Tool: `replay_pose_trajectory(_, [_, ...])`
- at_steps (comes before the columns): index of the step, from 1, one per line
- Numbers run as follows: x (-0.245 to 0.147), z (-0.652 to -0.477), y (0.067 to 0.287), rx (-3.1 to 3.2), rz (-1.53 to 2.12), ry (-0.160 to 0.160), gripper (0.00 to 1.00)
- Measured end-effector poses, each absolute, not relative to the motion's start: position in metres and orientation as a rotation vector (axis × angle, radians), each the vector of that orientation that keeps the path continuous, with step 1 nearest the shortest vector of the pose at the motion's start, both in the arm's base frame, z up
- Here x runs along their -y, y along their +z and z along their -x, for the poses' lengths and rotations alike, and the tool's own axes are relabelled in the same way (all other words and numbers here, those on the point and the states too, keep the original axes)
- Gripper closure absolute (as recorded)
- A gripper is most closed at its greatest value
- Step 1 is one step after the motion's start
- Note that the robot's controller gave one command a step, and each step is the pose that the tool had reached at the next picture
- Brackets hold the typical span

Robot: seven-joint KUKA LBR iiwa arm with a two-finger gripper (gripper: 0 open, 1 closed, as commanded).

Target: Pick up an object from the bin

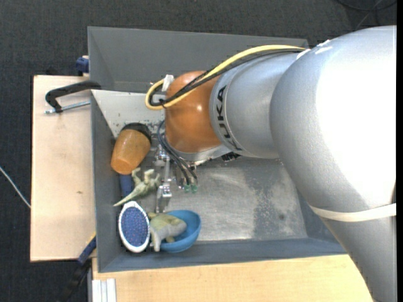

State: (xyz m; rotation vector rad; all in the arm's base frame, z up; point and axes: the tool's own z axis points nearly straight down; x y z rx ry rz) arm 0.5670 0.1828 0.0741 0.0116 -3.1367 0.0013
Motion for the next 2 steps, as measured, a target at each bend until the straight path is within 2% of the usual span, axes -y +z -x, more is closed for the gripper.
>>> replay_pose_trajectory(1, [-0.183, -0.569, 0.079, 3.142, -0.011, 0.0, 1.0])
replay_pose_trajectory(2, [-0.183, -0.56, 0.209, 3.154, -0.034, -0.007, 1.0])
